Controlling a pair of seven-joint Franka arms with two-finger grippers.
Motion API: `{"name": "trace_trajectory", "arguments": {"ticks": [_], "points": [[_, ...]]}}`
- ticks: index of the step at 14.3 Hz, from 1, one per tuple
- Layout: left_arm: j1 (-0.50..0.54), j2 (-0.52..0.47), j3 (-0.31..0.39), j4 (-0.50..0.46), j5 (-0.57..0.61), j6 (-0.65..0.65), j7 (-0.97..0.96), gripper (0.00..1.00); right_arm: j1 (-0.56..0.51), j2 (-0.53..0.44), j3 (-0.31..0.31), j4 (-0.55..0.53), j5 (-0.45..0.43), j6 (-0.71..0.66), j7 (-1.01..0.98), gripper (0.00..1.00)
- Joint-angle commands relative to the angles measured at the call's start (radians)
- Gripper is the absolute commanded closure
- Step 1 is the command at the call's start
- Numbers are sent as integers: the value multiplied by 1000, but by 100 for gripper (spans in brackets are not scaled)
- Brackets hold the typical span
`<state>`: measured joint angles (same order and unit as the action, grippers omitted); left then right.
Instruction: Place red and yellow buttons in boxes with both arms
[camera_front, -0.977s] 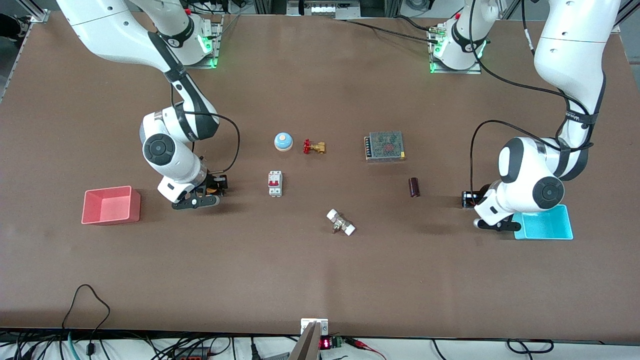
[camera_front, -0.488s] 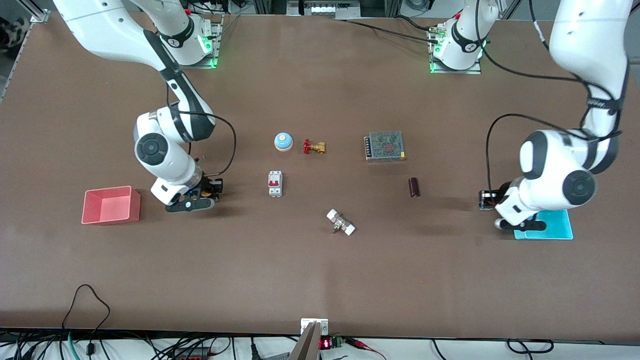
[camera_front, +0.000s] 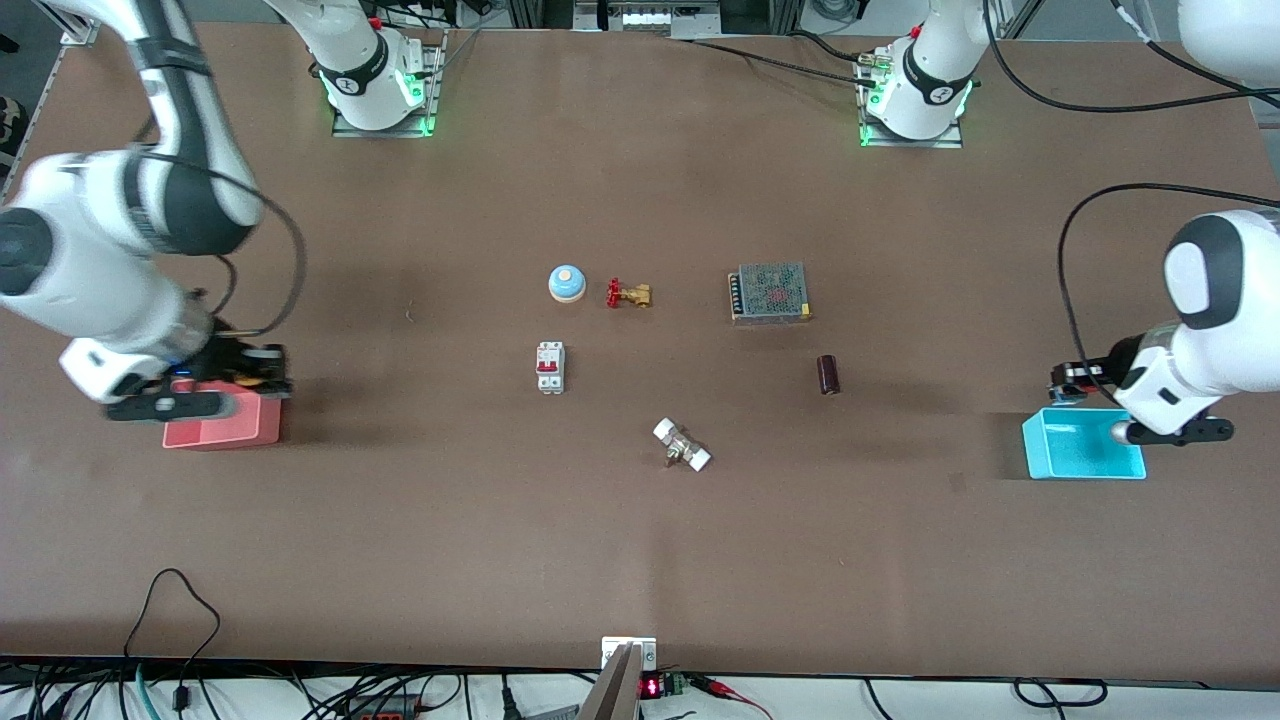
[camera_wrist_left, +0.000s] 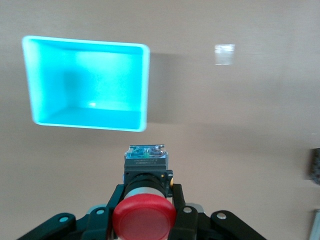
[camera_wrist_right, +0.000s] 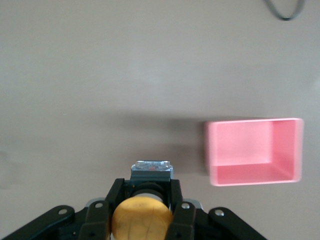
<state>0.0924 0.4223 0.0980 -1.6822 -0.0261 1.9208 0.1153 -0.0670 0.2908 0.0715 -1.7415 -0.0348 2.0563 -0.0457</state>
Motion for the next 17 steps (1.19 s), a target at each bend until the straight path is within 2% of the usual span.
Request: {"name": "trace_trajectory", "arguments": {"ticks": [1, 3, 7, 13, 17], "points": [[53, 94, -1, 125, 0, -20, 58, 100, -11, 74, -116, 53, 81, -12, -193, 86], [58, 143, -1, 185, 3, -22, 58, 100, -11, 134, -159, 75, 113, 4, -256, 86], [73, 206, -1, 237, 2, -29, 60, 100, -40, 247, -160, 94, 116, 137, -299, 86], [86, 318, -1, 349, -3, -19, 78, 100, -65, 318, -160, 85, 107, 212, -347, 85], [86, 357, -1, 357, -9, -16, 96, 100, -83, 352, -159, 80, 112, 229, -347, 84]]}}
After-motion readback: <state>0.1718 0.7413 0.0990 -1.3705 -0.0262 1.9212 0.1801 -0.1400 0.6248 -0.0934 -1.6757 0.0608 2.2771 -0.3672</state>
